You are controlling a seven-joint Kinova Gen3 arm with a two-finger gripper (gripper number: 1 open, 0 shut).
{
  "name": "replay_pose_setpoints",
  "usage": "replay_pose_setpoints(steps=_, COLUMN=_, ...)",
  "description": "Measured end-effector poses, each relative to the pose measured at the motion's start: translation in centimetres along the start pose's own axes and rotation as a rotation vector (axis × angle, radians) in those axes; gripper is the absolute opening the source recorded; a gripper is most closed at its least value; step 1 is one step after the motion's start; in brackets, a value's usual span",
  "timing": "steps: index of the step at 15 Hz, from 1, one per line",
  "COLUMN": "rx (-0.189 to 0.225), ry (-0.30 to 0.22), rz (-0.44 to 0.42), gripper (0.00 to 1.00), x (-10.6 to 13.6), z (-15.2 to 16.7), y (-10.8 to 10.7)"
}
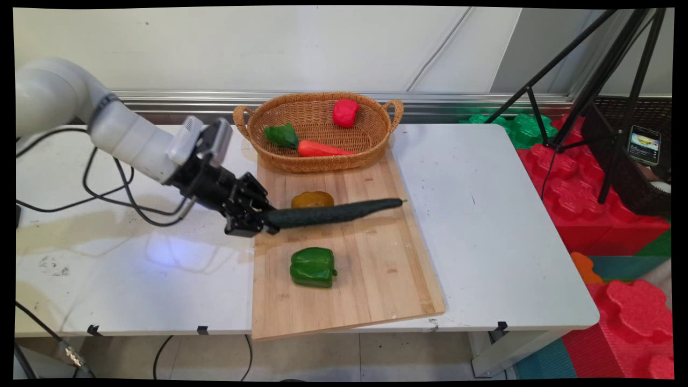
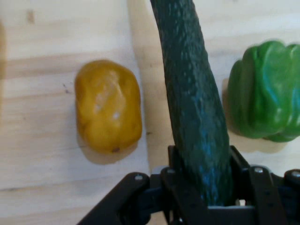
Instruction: Place the picked object in the vegetable basket
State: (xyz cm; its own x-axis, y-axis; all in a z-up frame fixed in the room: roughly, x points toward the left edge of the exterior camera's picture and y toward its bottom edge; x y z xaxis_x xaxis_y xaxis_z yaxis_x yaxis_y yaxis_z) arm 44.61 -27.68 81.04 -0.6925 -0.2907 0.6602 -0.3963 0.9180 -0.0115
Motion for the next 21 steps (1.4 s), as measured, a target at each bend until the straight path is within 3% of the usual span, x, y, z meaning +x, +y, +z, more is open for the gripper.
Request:
replay_pose_setpoints(steps=7, rx=0.029, ry=0.079, rz=-0.018, gripper=0.00, x=1.9, z=-6.8, y=-1.7)
replay_pose_setpoints(steps=11, rx=0.093, ry=0.115, rz=-0.019, gripper=0.00, x=2.9, z=-9.8, y=-4.6)
replay_pose_setpoints(steps=21, rx=0.214, ry=0.111, rz=0.019, gripper=0.00, x=3.8, z=-10.4, y=-10.9)
